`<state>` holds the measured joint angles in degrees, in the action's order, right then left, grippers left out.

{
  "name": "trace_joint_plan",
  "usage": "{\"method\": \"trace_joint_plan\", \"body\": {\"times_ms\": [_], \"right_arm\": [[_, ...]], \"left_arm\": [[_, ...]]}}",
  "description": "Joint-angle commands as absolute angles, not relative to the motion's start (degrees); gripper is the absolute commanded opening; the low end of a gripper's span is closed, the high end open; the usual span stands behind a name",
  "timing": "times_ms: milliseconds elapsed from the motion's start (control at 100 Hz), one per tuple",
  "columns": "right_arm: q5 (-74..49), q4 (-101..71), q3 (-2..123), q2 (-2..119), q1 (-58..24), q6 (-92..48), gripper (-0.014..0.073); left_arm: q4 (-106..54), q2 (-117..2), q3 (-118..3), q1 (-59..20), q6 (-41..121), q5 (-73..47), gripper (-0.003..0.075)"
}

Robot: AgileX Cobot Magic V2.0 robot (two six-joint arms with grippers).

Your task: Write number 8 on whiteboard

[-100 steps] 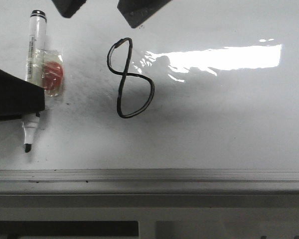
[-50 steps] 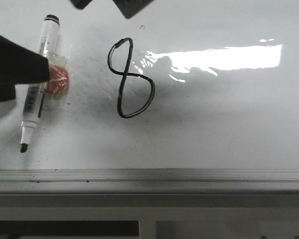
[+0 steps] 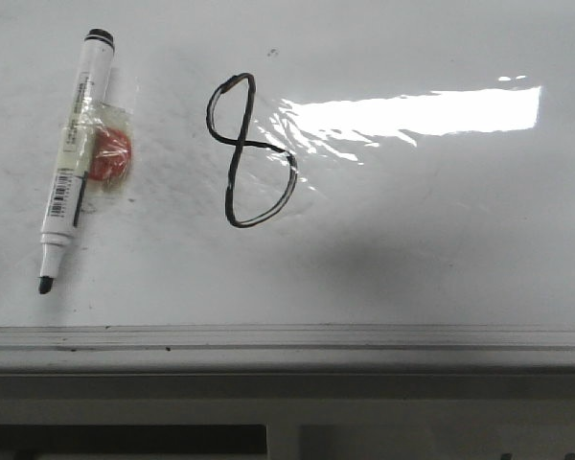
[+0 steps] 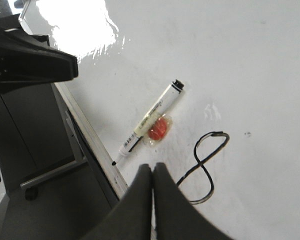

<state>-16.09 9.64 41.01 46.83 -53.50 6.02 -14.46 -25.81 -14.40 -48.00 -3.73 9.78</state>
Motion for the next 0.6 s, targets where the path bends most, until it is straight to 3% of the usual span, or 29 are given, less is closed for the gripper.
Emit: {"method": "trace_joint_plan", "body": {"times_ms": [0, 290, 590], "right_arm": [[-5.90, 12.14, 35.72, 40.75, -53.50, 5.91, -0.0063], [-1.65, 12.97, 20.83, 25.63, -53.50, 5.91, -0.0063], [-1.74, 12.97, 18.25, 21.77, -53.50, 5.91, -0.0063]], "left_arm": [[-13.88, -21.59, -13.51, -47.98, -2.20, 11.25, -0.0020], [-13.88, -6.58, -7.14, -47.98, -1.02, 3.97, -0.0020], [-13.88, -4.95, -5.53, -47.98, -1.02, 3.72, -0.0020]]}}
